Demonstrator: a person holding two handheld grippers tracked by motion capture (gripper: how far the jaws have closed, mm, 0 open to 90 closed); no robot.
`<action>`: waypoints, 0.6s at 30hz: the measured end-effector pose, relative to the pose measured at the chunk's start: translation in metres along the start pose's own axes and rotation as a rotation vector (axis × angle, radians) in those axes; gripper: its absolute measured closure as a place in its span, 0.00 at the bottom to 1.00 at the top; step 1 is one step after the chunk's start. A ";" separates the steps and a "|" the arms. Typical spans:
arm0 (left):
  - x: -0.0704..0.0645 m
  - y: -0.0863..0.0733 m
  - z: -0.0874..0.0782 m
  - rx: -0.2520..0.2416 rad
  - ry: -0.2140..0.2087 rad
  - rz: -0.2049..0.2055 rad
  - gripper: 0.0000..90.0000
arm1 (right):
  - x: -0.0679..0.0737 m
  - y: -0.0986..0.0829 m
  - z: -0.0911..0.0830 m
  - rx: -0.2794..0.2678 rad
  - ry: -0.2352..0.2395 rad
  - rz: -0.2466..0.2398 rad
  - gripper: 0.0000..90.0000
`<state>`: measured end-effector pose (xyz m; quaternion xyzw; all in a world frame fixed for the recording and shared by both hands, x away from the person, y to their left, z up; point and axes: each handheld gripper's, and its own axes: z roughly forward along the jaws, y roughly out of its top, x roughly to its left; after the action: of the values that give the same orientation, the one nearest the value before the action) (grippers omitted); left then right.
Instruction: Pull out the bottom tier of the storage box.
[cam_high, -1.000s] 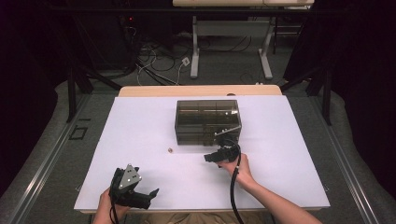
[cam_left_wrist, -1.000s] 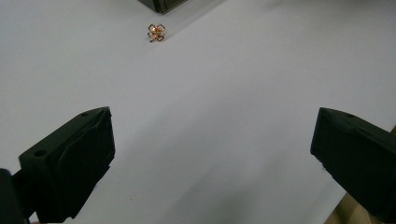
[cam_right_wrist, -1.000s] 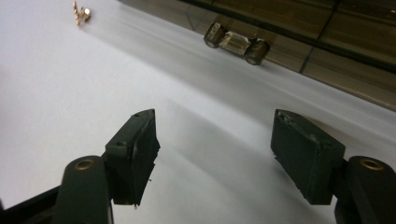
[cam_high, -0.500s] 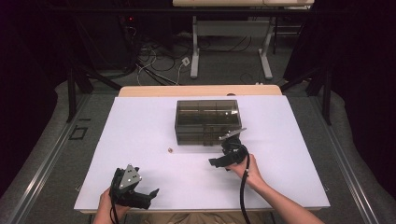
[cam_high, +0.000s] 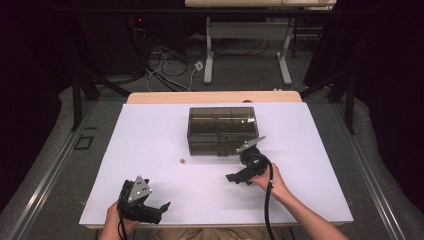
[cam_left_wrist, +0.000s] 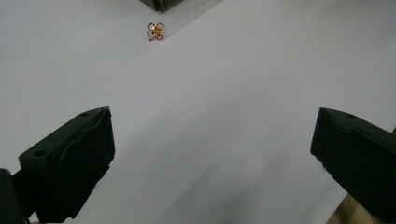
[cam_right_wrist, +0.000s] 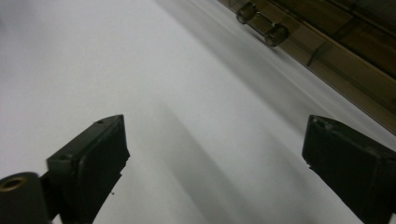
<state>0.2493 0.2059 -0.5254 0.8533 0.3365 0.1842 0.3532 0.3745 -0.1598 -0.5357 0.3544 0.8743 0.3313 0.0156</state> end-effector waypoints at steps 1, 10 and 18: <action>0.000 0.000 0.000 -0.002 -0.002 0.000 0.00 | 0.000 0.000 0.000 -0.004 0.006 -0.009 0.03; 0.000 0.000 -0.001 -0.004 0.002 0.002 0.00 | -0.005 0.003 -0.004 -0.031 0.029 -0.079 0.00; 0.000 0.000 0.000 0.000 0.001 0.001 0.00 | -0.011 0.007 -0.014 -0.107 -0.028 -0.126 0.17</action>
<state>0.2491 0.2055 -0.5254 0.8533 0.3362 0.1847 0.3531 0.3834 -0.1713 -0.5231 0.3020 0.8755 0.3710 0.0675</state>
